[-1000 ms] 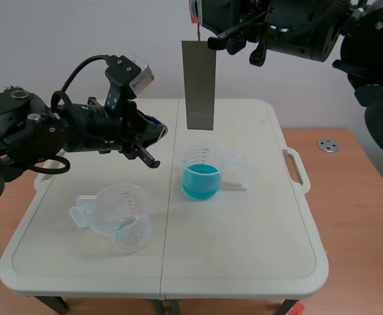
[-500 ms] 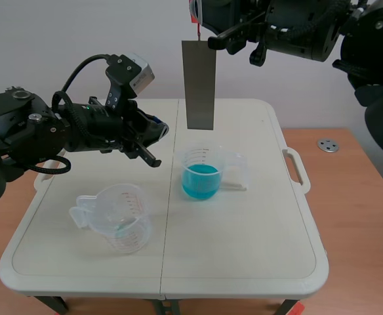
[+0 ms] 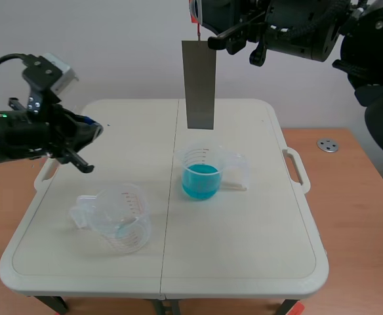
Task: Hold the metal plate by the orange handle, dip it into the blue solution, take it out and point at it, then put the plate back in the beaker on the left.
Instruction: 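Raise the plate and point at it, then put the plate into the left beaker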
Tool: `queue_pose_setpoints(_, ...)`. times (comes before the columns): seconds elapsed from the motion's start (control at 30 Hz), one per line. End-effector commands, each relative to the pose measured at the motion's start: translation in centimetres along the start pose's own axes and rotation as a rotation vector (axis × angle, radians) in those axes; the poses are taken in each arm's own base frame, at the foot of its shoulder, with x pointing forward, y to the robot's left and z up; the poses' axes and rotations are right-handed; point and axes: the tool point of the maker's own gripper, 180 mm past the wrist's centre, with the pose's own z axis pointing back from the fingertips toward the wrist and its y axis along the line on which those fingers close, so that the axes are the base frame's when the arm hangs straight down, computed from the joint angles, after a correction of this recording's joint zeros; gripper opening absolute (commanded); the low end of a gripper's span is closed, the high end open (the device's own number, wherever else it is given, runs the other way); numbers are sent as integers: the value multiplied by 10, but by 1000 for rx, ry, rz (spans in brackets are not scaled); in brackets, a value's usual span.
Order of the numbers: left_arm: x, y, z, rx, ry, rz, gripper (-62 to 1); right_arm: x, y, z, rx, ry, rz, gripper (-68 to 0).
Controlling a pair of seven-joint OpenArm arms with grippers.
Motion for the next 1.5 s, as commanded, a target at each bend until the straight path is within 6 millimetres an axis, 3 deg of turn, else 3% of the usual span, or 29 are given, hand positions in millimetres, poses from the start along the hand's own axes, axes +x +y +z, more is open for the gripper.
queue_pose_setpoints(0.0,1,17,17,41,-6,-6,-579,23,-2,0,3,-59,28,-662)
queue_pose_setpoints(0.37,-87,77,125,268,278,0,-579,23,-2,0,3,-59,28,-662)
queue_pose_setpoints(0.57,-140,78,179,345,456,6,-579,23,-2,0,3,-59,28,-662)
queue_pose_setpoints(0.8,-198,31,229,262,650,59,-579,23,-2,0,3,-59,29,-662)
queue_pose_setpoints(1.0,-233,-16,266,206,769,90,-579,24,-2,0,4,-65,28,-662)
queue_pose_setpoints(1.2,-252,-62,288,162,827,163,-579,27,2,-2,20,-80,15,-662)
queue_pose_setpoints(1.47,-265,-150,296,57,864,303,-579,30,16,-12,61,-93,9,-662)
